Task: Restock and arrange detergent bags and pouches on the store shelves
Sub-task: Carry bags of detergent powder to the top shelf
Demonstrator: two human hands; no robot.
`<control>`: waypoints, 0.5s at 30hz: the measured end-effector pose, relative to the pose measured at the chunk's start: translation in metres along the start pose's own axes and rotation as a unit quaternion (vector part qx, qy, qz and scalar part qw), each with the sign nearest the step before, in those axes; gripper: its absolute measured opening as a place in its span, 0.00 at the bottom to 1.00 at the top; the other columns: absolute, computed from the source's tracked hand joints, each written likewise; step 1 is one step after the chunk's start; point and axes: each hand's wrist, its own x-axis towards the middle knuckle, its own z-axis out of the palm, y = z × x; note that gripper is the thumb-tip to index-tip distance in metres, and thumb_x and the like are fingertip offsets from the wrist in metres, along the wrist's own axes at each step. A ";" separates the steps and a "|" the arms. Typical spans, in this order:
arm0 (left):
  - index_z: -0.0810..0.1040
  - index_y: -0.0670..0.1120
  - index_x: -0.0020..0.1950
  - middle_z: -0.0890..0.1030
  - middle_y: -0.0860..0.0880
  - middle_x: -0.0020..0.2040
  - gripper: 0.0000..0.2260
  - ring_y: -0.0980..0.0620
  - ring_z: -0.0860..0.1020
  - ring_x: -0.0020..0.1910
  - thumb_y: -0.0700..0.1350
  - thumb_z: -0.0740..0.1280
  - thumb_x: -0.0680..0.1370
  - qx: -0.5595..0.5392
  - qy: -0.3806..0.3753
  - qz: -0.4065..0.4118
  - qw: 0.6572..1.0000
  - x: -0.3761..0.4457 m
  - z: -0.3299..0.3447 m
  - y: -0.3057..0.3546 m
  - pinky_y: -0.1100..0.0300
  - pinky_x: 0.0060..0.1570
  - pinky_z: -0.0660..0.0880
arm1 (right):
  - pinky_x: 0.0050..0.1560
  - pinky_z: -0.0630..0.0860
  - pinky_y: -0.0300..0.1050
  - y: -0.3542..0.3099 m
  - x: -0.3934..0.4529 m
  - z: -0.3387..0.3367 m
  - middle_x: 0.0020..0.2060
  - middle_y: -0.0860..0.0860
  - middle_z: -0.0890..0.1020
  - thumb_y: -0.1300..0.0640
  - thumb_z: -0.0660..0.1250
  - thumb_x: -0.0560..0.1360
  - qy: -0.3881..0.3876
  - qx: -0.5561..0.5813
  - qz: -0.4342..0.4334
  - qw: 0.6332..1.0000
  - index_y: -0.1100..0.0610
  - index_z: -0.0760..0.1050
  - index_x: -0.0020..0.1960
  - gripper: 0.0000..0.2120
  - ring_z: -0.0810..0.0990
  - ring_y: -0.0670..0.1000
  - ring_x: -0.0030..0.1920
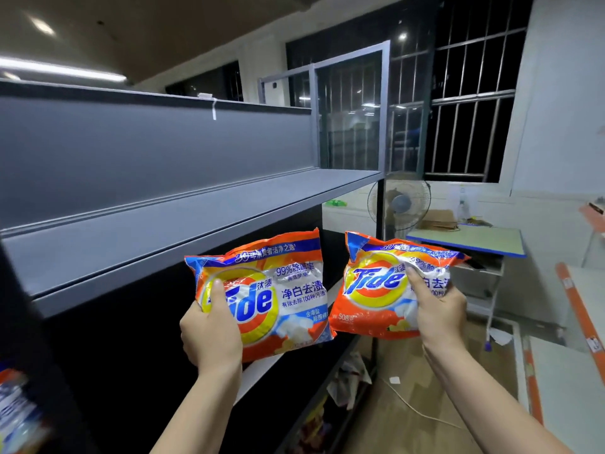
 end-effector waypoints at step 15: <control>0.76 0.51 0.38 0.83 0.51 0.37 0.16 0.51 0.83 0.33 0.61 0.63 0.76 0.011 -0.023 0.034 0.999 0.066 0.250 -0.035 0.49 0.41 0.81 | 0.47 0.81 0.53 0.067 0.251 0.005 0.36 0.42 0.85 0.45 0.75 0.67 0.049 -0.030 -0.064 0.996 0.48 0.81 0.40 0.08 0.85 0.46 0.40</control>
